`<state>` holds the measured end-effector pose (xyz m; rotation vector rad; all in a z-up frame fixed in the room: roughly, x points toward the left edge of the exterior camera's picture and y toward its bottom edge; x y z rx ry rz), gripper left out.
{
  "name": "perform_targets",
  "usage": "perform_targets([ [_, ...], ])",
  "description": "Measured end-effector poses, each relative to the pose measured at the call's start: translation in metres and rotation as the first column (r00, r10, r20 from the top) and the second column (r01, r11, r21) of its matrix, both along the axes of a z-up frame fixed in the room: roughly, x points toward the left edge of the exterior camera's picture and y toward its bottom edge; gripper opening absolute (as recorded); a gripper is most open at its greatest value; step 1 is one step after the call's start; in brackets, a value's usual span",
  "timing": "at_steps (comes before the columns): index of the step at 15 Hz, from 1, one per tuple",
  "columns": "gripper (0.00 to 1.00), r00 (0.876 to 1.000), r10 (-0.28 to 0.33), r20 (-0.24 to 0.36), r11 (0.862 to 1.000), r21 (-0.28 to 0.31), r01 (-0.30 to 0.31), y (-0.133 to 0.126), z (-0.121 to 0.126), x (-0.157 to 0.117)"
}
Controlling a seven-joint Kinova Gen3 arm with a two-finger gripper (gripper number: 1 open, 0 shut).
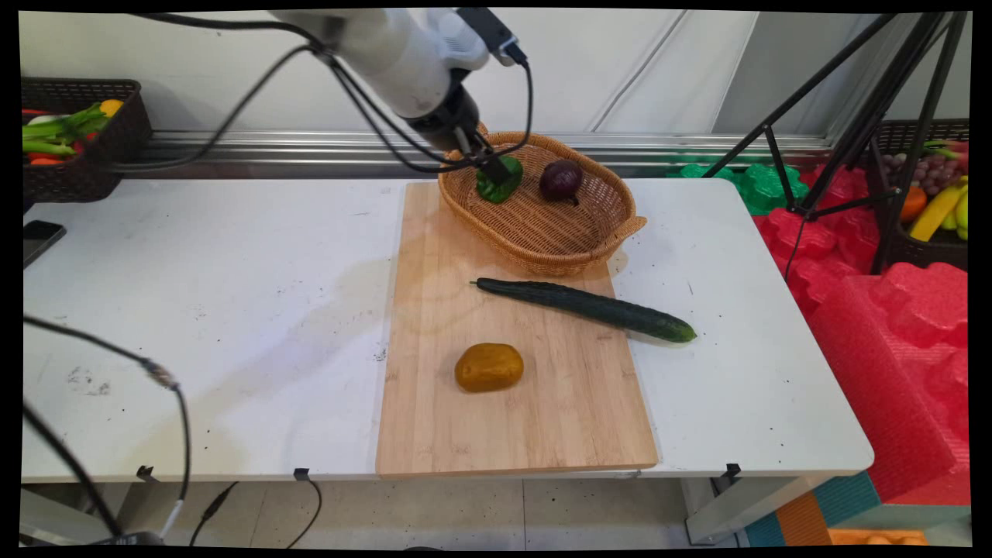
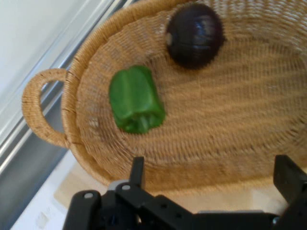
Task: Pick up the potato from the cutting board
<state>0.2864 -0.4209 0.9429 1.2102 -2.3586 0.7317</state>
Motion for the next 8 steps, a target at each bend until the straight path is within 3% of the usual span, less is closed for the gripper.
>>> perform_targets([
  [4,1.0,0.996,-0.086,-0.023,0.996,0.029,0.086,0.065,0.035,0.009],
  [8,1.0,0.985,-0.17,-0.035,0.984,0.052,0.172,0.106,0.055,0.017],
])
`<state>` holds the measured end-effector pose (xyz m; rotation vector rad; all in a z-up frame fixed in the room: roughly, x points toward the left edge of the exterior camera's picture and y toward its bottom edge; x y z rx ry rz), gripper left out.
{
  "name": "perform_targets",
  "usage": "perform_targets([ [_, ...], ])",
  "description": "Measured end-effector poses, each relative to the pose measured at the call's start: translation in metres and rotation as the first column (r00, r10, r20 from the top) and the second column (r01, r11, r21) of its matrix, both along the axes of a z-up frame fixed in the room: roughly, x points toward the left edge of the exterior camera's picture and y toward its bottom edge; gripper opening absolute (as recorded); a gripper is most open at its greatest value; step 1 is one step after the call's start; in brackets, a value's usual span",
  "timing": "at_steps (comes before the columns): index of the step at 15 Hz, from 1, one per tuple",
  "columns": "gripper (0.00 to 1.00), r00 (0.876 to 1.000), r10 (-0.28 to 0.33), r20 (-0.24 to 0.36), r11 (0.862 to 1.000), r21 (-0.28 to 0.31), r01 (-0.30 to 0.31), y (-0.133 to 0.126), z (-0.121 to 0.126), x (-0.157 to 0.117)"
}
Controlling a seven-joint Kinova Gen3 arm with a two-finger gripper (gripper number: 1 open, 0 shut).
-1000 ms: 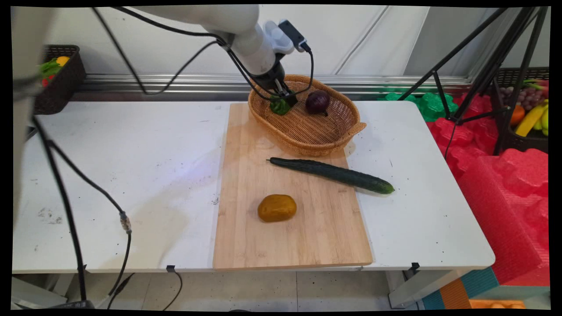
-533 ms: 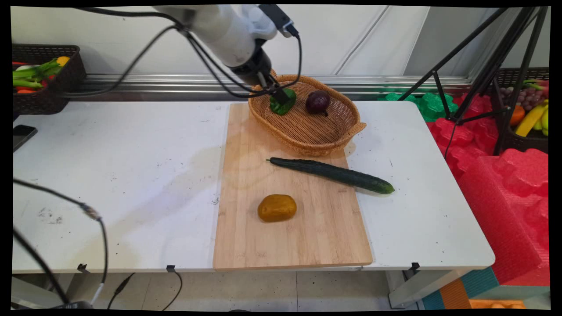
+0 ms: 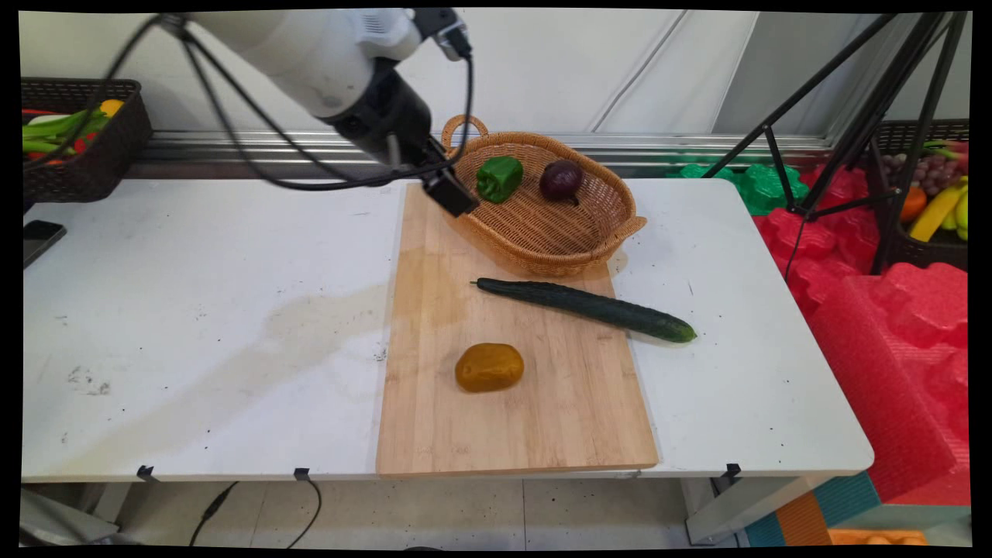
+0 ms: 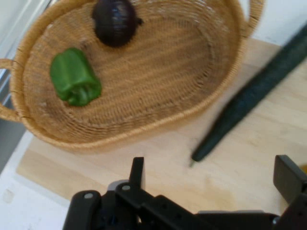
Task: Pick up the potato from the cutting board
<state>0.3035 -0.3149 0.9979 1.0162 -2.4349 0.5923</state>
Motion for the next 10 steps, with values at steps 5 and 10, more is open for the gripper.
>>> perform_targets([
  [5,1.0,0.997,-0.073,0.004,0.997,0.032,0.073,0.038,0.005,0.009],
  [10,1.0,0.992,-0.126,0.02,0.99,0.068,0.125,0.061,-0.01,0.013],
])
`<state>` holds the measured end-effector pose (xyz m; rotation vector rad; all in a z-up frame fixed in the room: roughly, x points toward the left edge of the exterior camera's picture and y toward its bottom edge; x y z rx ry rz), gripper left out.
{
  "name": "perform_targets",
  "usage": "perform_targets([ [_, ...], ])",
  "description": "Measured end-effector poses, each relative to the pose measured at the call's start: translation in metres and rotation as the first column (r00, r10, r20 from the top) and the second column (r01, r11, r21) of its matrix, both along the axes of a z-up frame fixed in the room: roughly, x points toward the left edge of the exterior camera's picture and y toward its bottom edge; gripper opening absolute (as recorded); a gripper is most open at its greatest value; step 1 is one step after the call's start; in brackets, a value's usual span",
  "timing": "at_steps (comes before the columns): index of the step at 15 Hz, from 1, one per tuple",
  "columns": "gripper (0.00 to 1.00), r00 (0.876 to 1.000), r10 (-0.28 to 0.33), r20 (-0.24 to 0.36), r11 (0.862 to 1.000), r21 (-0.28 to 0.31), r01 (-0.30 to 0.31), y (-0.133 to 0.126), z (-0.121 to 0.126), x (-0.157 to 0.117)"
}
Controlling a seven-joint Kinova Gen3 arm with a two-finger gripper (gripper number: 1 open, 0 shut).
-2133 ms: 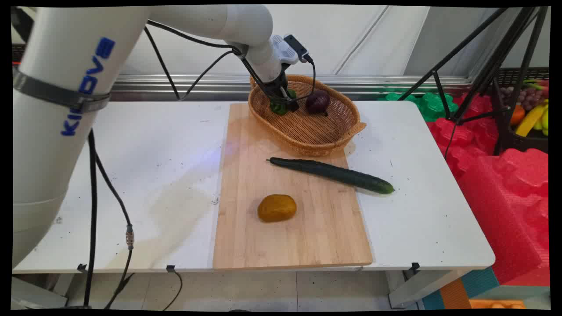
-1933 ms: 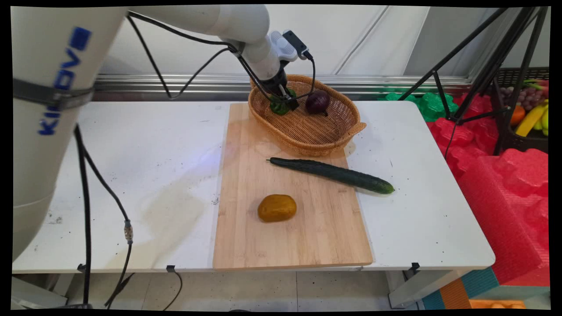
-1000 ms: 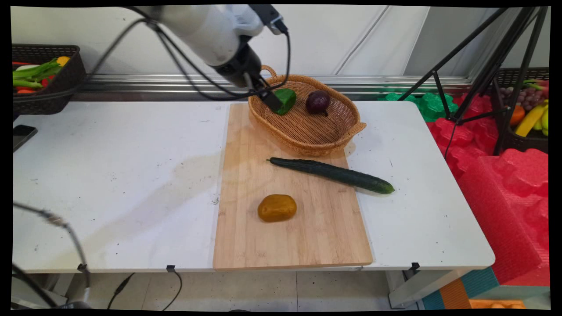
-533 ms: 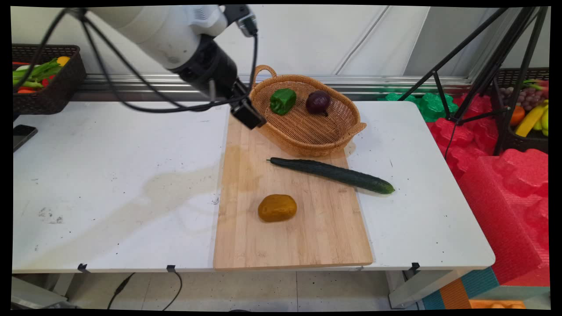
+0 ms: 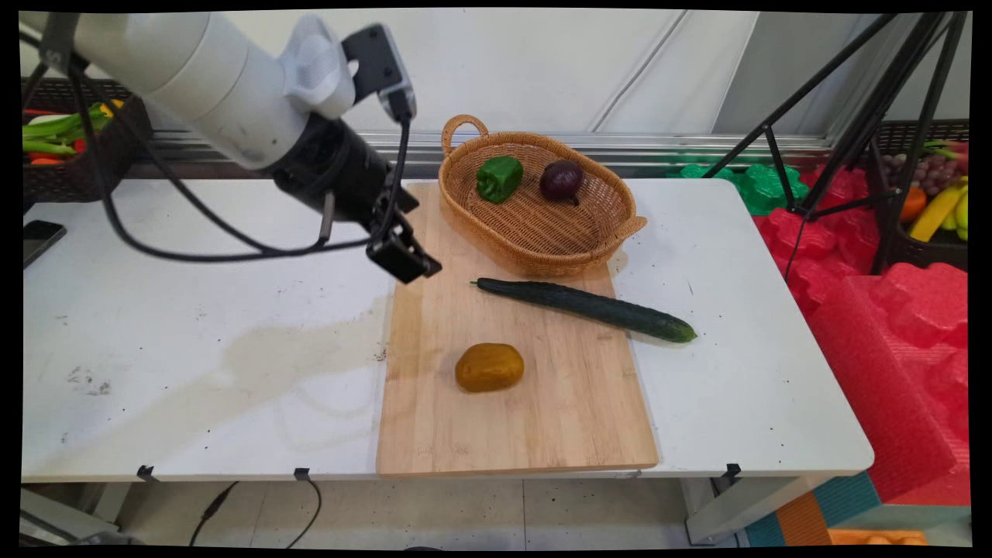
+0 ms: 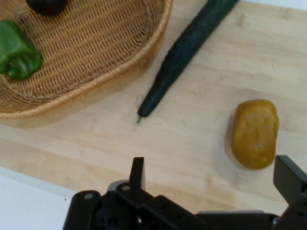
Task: Pick up the potato from the cutting board
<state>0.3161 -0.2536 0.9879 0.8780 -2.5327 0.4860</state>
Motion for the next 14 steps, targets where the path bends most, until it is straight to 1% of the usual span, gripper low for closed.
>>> perform_targets([
  [4,1.0,0.999,-0.033,0.012,0.999,0.03,0.033,0.01,-0.018,-0.001],
  [7,1.0,0.998,-0.055,0.013,0.998,0.039,0.055,0.011,-0.029,-0.006],
  [11,1.0,0.996,-0.093,0.007,0.995,0.049,0.092,0.008,-0.049,-0.018],
  [14,1.0,0.994,-0.114,0.004,0.991,0.064,0.113,0.004,-0.071,-0.033],
])
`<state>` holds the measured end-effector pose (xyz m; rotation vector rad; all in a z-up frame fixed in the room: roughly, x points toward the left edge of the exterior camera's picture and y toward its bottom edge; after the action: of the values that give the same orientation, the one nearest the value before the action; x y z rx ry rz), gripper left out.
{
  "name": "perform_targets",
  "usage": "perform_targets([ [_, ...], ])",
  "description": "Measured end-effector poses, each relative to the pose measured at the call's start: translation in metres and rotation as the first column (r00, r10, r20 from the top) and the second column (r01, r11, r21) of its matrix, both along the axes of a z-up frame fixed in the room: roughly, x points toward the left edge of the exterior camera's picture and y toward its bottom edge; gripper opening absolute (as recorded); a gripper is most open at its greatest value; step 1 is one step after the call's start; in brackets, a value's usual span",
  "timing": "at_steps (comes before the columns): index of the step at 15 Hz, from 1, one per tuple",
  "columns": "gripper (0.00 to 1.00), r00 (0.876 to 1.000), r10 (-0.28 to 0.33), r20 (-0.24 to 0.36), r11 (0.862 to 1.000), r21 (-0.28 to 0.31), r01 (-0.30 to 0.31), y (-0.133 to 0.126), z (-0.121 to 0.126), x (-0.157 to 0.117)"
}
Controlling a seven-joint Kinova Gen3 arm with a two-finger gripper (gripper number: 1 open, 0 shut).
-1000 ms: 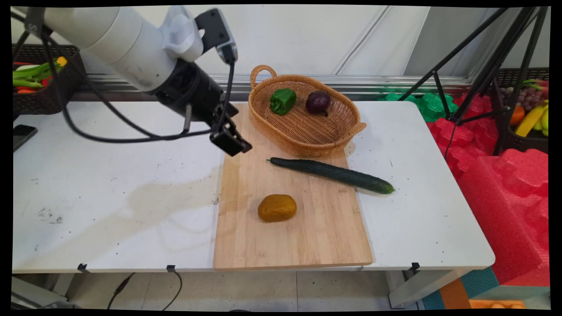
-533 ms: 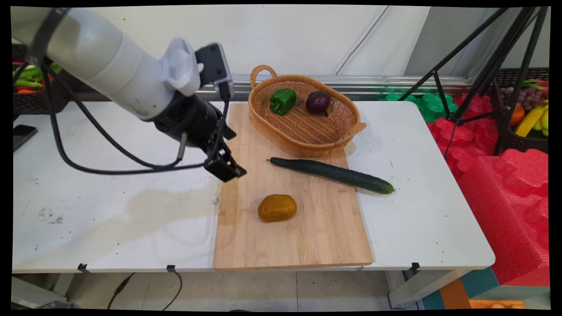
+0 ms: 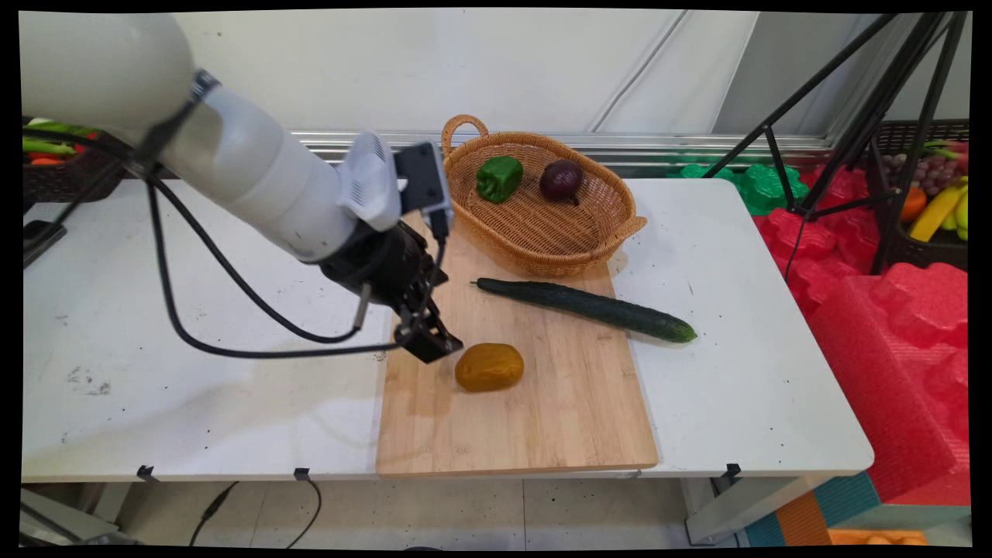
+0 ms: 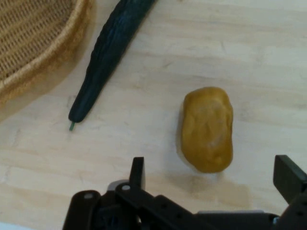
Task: Pick up the potato from the cutting board, then place the picked object in the vegetable basket
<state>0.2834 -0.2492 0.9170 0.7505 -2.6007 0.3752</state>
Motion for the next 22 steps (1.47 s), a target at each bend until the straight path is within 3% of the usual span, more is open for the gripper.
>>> perform_targets([
  [10,1.0,0.999,0.019,0.026,0.999,0.035,-0.02,-0.03,-0.079,-0.037],
  [17,1.0,1.0,0.008,0.021,0.997,0.072,-0.01,-0.042,-0.114,-0.054],
  [18,0.0,1.0,0.008,0.018,0.997,0.074,-0.009,-0.043,-0.116,-0.055],
  [22,0.0,1.0,0.004,0.004,0.998,0.067,-0.004,-0.039,-0.114,-0.053],
])
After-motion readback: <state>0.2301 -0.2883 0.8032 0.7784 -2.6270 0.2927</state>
